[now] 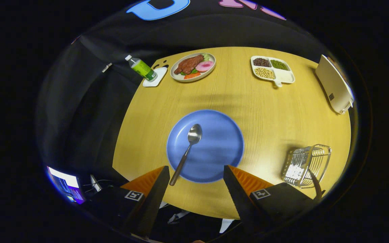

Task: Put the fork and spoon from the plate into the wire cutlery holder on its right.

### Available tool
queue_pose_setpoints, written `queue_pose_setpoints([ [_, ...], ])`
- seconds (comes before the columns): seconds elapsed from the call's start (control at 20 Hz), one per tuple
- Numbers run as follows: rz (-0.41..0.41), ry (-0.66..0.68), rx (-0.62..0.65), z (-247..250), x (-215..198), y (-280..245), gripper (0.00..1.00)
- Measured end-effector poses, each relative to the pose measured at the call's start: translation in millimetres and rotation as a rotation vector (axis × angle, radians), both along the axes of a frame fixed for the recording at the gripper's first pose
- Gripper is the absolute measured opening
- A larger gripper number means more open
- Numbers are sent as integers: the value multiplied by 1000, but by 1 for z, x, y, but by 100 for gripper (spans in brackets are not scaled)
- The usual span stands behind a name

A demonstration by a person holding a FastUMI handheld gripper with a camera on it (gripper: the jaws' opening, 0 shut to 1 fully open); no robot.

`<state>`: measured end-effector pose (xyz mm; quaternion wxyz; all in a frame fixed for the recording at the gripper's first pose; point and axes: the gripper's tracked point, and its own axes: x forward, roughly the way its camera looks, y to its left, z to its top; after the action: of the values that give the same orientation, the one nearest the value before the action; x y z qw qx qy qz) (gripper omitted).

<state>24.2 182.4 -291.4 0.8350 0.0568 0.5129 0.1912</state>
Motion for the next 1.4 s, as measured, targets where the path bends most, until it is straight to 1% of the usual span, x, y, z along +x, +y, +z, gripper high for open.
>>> queue_pose_setpoints([
  [0.15, 3, 33, -35, -30, 2, 16, 100],
  [0.35, -22, 77, -68, -61, 7, 28, 100],
  [0.6, -28, 105, -125, -89, 14, 36, 99],
  [0.75, -45, 127, -143, -99, 15, 38, 97],
  [0.8, -46, 136, -148, -102, 13, 42, 88],
  [0.85, -43, 144, -151, -103, 12, 43, 82],
  [0.9, -37, 154, -153, -105, 10, 44, 70],
  [0.95, -35, 164, -157, -107, 8, 44, 65],
  [1.05, -31, 180, -166, -111, 5, 46, 47],
  [1.2, -18, 199, -144, -110, -1, 52, 23],
  [1.25, -4, 196, -135, -110, -2, 54, 19],
  [1.3, -12, 177, -132, -103, 3, 48, 20],
  [1.4, -9, 146, -87, -104, 7, 55, 12],
])
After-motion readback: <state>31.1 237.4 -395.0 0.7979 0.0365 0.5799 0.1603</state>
